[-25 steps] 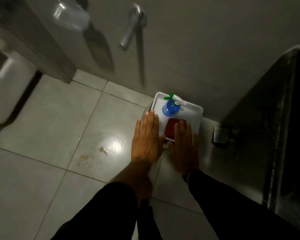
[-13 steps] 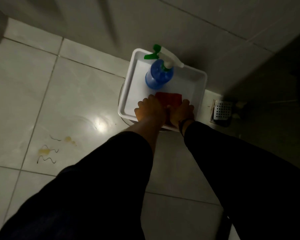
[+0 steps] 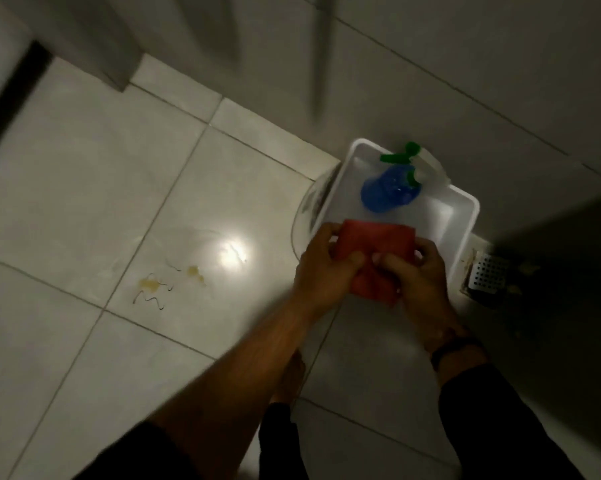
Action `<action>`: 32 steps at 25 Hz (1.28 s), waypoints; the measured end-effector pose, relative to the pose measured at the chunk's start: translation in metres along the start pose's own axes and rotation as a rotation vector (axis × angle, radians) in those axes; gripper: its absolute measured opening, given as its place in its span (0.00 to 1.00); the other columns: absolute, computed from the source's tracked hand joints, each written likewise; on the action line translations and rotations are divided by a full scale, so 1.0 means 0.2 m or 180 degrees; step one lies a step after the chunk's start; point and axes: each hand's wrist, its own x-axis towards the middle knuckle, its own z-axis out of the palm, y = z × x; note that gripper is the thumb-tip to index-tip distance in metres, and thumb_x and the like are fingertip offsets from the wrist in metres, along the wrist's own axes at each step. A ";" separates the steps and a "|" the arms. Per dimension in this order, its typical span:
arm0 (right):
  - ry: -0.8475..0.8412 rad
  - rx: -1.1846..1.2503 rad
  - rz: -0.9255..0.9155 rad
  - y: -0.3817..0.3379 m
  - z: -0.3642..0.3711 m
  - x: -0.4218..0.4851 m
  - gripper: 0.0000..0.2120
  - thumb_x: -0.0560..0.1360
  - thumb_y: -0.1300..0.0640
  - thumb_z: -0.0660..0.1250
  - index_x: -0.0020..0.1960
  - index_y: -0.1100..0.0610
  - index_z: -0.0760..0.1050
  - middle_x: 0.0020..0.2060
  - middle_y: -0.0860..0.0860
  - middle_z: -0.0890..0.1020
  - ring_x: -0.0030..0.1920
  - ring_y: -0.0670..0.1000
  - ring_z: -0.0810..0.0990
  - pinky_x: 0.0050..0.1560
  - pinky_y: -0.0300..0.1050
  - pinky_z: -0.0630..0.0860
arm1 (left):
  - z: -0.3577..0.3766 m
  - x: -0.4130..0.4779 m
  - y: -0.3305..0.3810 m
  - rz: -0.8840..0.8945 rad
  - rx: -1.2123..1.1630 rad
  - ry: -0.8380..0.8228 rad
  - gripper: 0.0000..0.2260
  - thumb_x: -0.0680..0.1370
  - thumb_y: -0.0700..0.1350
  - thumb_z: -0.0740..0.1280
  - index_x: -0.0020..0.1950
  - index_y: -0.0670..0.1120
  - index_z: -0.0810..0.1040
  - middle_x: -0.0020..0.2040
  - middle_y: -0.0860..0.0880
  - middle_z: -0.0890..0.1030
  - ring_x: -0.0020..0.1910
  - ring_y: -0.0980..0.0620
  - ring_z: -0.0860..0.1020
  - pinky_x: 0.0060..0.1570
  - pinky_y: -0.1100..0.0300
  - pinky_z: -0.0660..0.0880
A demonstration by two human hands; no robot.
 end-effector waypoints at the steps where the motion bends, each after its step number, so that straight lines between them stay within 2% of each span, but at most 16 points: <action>1: -0.0422 -0.0056 0.0046 -0.01 0.04 -0.08 0.29 0.69 0.67 0.80 0.65 0.50 0.75 0.57 0.52 0.84 0.52 0.52 0.86 0.40 0.40 0.86 | -0.13 -0.08 -0.02 -0.0017 -0.0177 -0.0030 0.21 0.70 0.46 0.70 0.64 0.50 0.78 0.53 0.49 0.86 0.49 0.53 0.85 0.48 0.55 0.84; 2: -0.0914 -0.0091 0.0181 0.00 0.10 -0.17 0.36 0.65 0.65 0.81 0.69 0.49 0.74 0.60 0.53 0.84 0.55 0.54 0.87 0.44 0.43 0.87 | -0.25 -0.17 -0.06 -0.0043 -0.0287 -0.0063 0.20 0.70 0.44 0.68 0.62 0.50 0.79 0.50 0.48 0.86 0.45 0.55 0.85 0.45 0.58 0.83; 4: -0.1887 -0.0118 0.0556 0.01 0.24 -0.31 0.43 0.61 0.59 0.85 0.73 0.47 0.75 0.65 0.55 0.85 0.61 0.58 0.87 0.52 0.48 0.88 | -0.45 -0.32 -0.14 -0.0082 -0.0448 -0.0074 0.19 0.70 0.41 0.67 0.61 0.45 0.80 0.48 0.41 0.86 0.44 0.53 0.84 0.46 0.55 0.82; 6: -0.2616 -0.0351 0.0718 0.10 0.47 -0.42 0.33 0.66 0.56 0.85 0.70 0.46 0.81 0.65 0.54 0.87 0.64 0.57 0.87 0.56 0.47 0.87 | -0.69 -0.45 -0.29 -0.0057 -0.0656 0.0176 0.20 0.71 0.40 0.67 0.64 0.40 0.80 0.53 0.34 0.85 0.47 0.44 0.84 0.51 0.50 0.83; 8: -0.2705 -0.0687 0.0760 0.23 0.75 -0.50 0.20 0.73 0.56 0.77 0.65 0.47 0.84 0.64 0.55 0.88 0.66 0.57 0.86 0.58 0.46 0.86 | -0.91 -0.51 -0.46 -0.0037 -0.0941 0.0452 0.19 0.73 0.39 0.67 0.64 0.41 0.80 0.56 0.37 0.85 0.50 0.46 0.86 0.54 0.51 0.84; 10: -0.2631 -0.0942 0.0789 0.41 1.04 -0.52 0.21 0.74 0.54 0.70 0.67 0.51 0.82 0.63 0.58 0.88 0.66 0.59 0.85 0.60 0.49 0.86 | -1.12 -0.52 -0.69 0.0034 -0.1076 0.0875 0.18 0.73 0.42 0.70 0.62 0.49 0.81 0.55 0.47 0.85 0.49 0.59 0.86 0.50 0.61 0.84; 12: -0.2595 -0.1080 0.0629 0.59 1.32 -0.49 0.21 0.78 0.56 0.68 0.71 0.53 0.79 0.61 0.56 0.88 0.62 0.58 0.87 0.54 0.48 0.88 | -1.31 -0.47 -0.97 0.0010 -0.1003 0.1573 0.20 0.75 0.46 0.73 0.68 0.53 0.78 0.61 0.53 0.83 0.56 0.58 0.84 0.51 0.65 0.81; 13: -0.2580 -0.1250 0.0422 0.67 1.44 -0.46 0.21 0.80 0.58 0.68 0.73 0.52 0.77 0.63 0.54 0.87 0.63 0.57 0.86 0.54 0.49 0.88 | -1.39 -0.43 -1.12 -0.0044 -0.0814 0.2003 0.22 0.78 0.48 0.74 0.72 0.51 0.77 0.66 0.51 0.82 0.61 0.53 0.83 0.56 0.60 0.80; 16: -0.2457 -0.2173 -0.0650 0.98 1.85 -0.29 0.25 0.84 0.63 0.67 0.80 0.58 0.70 0.74 0.55 0.79 0.73 0.56 0.79 0.74 0.55 0.78 | -1.66 -0.32 -1.71 -0.0578 0.0480 0.2854 0.27 0.83 0.54 0.67 0.81 0.47 0.71 0.77 0.45 0.75 0.75 0.44 0.75 0.73 0.47 0.71; 19: -0.2058 -0.2831 -0.1999 1.26 2.25 -0.09 0.27 0.84 0.61 0.66 0.82 0.61 0.66 0.77 0.56 0.76 0.75 0.45 0.75 0.79 0.35 0.69 | -1.86 -0.17 -2.21 -0.0874 0.1607 0.2932 0.32 0.84 0.58 0.60 0.86 0.46 0.62 0.85 0.43 0.65 0.85 0.40 0.62 0.82 0.41 0.58; 20: -0.1976 -0.3085 -0.2434 1.35 2.36 -0.02 0.27 0.85 0.57 0.64 0.83 0.59 0.65 0.79 0.55 0.73 0.78 0.47 0.72 0.80 0.37 0.66 | -1.91 -0.12 -2.32 -0.0865 0.1906 0.2965 0.33 0.84 0.59 0.58 0.87 0.47 0.60 0.87 0.42 0.60 0.87 0.40 0.57 0.83 0.39 0.54; 23: -0.2086 -0.4820 -0.3599 1.64 2.52 0.13 0.36 0.79 0.53 0.59 0.86 0.57 0.57 0.85 0.59 0.61 0.86 0.63 0.56 0.86 0.62 0.57 | -2.01 0.02 -2.56 -0.0742 0.2487 0.3066 0.33 0.85 0.60 0.54 0.89 0.50 0.54 0.89 0.41 0.51 0.88 0.38 0.50 0.83 0.32 0.45; 25: -0.2153 -0.5590 -0.4293 1.80 2.50 0.20 0.42 0.76 0.47 0.58 0.86 0.60 0.51 0.87 0.61 0.54 0.87 0.66 0.50 0.86 0.68 0.51 | -2.03 0.07 -2.70 -0.0575 0.2724 0.3241 0.33 0.85 0.60 0.53 0.89 0.52 0.53 0.89 0.41 0.51 0.88 0.37 0.50 0.82 0.29 0.46; 27: -0.2188 -0.5585 -0.4642 1.85 2.50 0.28 0.41 0.80 0.43 0.56 0.86 0.61 0.49 0.87 0.61 0.52 0.87 0.67 0.49 0.86 0.69 0.49 | -2.03 0.10 -2.78 -0.0432 0.2841 0.3455 0.33 0.85 0.60 0.53 0.89 0.52 0.54 0.89 0.41 0.53 0.88 0.37 0.53 0.82 0.28 0.48; 29: -0.2195 -0.5107 -0.4728 1.88 2.55 0.27 0.38 0.83 0.43 0.56 0.86 0.61 0.52 0.87 0.61 0.54 0.87 0.67 0.50 0.85 0.70 0.51 | -2.03 0.10 -2.79 -0.0389 0.2921 0.3570 0.33 0.85 0.60 0.54 0.88 0.52 0.54 0.89 0.41 0.54 0.88 0.37 0.54 0.81 0.28 0.48; 32: -0.2548 -0.4911 -0.5032 2.09 2.50 0.13 0.39 0.80 0.44 0.61 0.86 0.59 0.54 0.86 0.60 0.57 0.87 0.65 0.52 0.85 0.69 0.53 | -2.04 0.11 -2.78 -0.0383 0.2885 0.3555 0.33 0.85 0.60 0.55 0.88 0.52 0.55 0.89 0.41 0.53 0.88 0.37 0.53 0.81 0.28 0.48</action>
